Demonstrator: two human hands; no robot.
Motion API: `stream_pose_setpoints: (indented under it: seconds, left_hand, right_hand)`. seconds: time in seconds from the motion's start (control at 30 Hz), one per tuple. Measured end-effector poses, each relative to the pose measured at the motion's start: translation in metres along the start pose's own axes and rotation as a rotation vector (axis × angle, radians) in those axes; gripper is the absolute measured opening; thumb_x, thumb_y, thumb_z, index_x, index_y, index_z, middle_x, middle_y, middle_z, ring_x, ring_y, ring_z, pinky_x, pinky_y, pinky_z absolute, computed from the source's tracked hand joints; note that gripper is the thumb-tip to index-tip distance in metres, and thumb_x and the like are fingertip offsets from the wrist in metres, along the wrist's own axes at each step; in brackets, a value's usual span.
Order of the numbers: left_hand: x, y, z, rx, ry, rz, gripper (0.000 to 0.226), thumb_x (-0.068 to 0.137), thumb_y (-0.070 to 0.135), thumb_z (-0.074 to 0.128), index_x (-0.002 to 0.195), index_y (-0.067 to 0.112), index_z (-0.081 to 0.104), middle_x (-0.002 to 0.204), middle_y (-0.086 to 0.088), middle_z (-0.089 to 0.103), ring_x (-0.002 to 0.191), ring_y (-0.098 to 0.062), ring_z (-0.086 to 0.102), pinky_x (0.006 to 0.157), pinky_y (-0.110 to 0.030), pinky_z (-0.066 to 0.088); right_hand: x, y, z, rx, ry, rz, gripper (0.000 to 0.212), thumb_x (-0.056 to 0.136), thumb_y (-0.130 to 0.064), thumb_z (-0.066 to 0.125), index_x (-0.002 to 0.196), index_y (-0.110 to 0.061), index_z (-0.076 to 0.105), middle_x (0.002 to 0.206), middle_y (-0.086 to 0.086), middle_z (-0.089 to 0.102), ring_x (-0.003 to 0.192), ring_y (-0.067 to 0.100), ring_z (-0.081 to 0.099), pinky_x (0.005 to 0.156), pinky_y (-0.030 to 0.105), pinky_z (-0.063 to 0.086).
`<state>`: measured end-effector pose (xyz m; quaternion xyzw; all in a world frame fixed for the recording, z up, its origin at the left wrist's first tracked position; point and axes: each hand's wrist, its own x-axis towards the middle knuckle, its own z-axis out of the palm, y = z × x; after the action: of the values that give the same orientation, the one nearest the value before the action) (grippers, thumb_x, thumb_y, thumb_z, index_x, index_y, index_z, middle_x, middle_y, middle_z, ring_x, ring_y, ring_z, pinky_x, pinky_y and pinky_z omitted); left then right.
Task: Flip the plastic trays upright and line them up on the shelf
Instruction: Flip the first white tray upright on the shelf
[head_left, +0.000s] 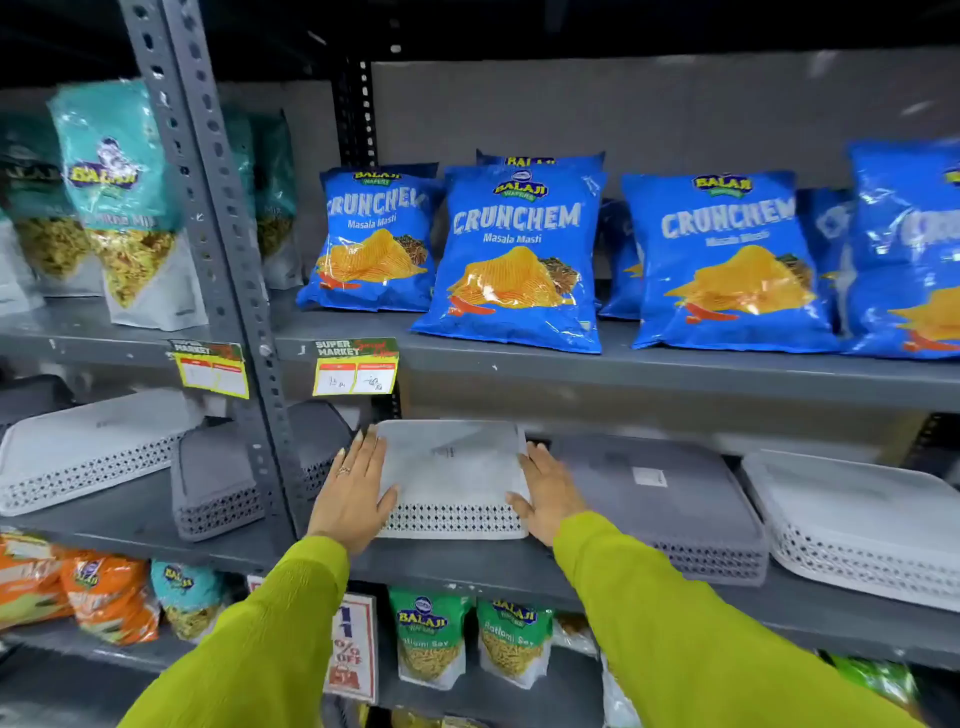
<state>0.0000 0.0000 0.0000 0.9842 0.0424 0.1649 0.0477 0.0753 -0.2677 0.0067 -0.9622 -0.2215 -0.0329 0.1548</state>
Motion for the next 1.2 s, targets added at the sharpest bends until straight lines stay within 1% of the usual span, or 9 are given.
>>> stream_pose_setpoints:
  seconds: [0.13,0.33,0.47,0.6,0.77,0.87,0.97,1.07,1.2]
  left_hand:
    - [0.037,-0.027,0.032,-0.235,-0.243,-0.273,0.07,0.096,0.044,0.039,0.149,0.004,0.017,0.162,-0.015,0.003,0.149,-0.031,0.002,0.122,-0.043,0.012]
    - [0.094,-0.104,0.148,-0.584,-0.331,-0.615,0.11,0.056,0.088,0.04,0.133,0.01,0.048,0.136,-0.018,0.054,0.116,-0.037,0.056,0.099,-0.049,0.047]
    - [0.088,-0.053,0.08,-0.654,-0.342,-0.759,0.103,0.077,0.079,0.038,0.146,0.002,0.026,0.15,-0.022,0.035,0.129,-0.043,0.043,0.101,-0.045,0.042]
    - [0.096,-0.04,0.065,-0.604,-0.337,-0.817,0.115,0.068,0.09,0.023,0.148,0.007,0.025,0.155,-0.023,0.025,0.139,-0.044,0.029,0.112,-0.048,0.03]
    - [0.11,-0.03,0.053,-1.113,0.216,-0.824,0.058,0.09,0.054,0.035,0.118,0.006,0.053,0.13,-0.022,0.052,0.119,-0.038,0.048,0.096,-0.045,0.037]
    - [0.117,-0.051,0.057,-1.524,0.204,-0.843,0.073,0.079,0.071,0.028,0.122,0.02,0.059,0.126,-0.005,0.062,0.117,-0.026,0.055,0.102,-0.043,0.043]
    - [0.109,-0.062,0.048,-1.616,0.082,-0.921,0.082,0.076,0.082,0.022,0.119,0.026,0.063,0.115,-0.008,0.069,0.107,-0.027,0.063,0.102,-0.047,0.046]
    - [0.094,-0.058,0.032,-1.602,-0.098,-0.89,0.053,0.084,0.062,0.045,0.091,0.017,0.072,0.074,-0.01,0.075,0.07,-0.028,0.068,0.075,-0.039,0.051]
    - [0.076,-0.061,0.038,-1.123,-0.275,-0.947,0.054,0.076,0.022,0.066,0.123,-0.004,0.056,0.12,-0.025,0.063,0.101,-0.039,0.063,0.087,-0.046,0.051]
  right_hand:
    - [0.055,0.006,0.017,0.293,-0.088,0.256,0.065,0.095,-0.034,0.05,0.148,-0.005,0.027,0.158,0.013,0.022,0.146,0.027,0.024,0.119,0.032,0.022]
    - [0.099,0.016,0.023,0.455,-0.222,0.47,0.041,0.087,-0.014,0.061,0.127,-0.005,0.054,0.131,0.02,0.058,0.116,0.034,0.058,0.095,0.035,0.046]
    - [0.111,0.02,0.036,0.575,-0.298,0.618,0.035,0.082,0.006,0.062,0.116,0.007,0.052,0.073,0.01,0.056,0.061,0.023,0.051,0.072,0.029,0.042]
    - [0.117,0.018,0.038,0.548,-0.291,0.62,0.065,0.059,-0.005,0.074,0.12,0.007,0.056,0.108,0.015,0.066,0.09,0.026,0.06,0.076,0.029,0.051]
    - [0.119,0.017,0.021,1.076,0.299,0.551,0.052,0.072,0.023,0.049,0.122,0.006,0.053,0.109,0.01,0.06,0.107,0.027,0.059,0.072,0.022,0.052]
    - [0.126,0.031,0.007,1.428,0.362,0.623,0.019,0.086,0.005,0.048,0.094,0.001,0.065,0.079,0.007,0.069,0.083,0.024,0.059,0.07,0.027,0.054]
    - [0.122,0.045,0.005,1.759,0.224,0.71,0.039,0.093,-0.043,0.047,0.086,-0.009,0.063,0.068,0.008,0.068,0.072,0.028,0.06,0.071,0.036,0.053]
    - [0.116,0.049,0.021,1.512,0.025,0.708,0.042,0.077,-0.041,0.065,0.095,-0.004,0.07,0.081,0.012,0.071,0.074,0.029,0.064,0.074,0.038,0.053]
    - [0.113,0.056,0.053,0.934,-0.13,0.708,0.042,0.081,-0.005,0.065,0.12,0.009,0.059,0.122,0.019,0.063,0.11,0.035,0.062,0.096,0.043,0.05]
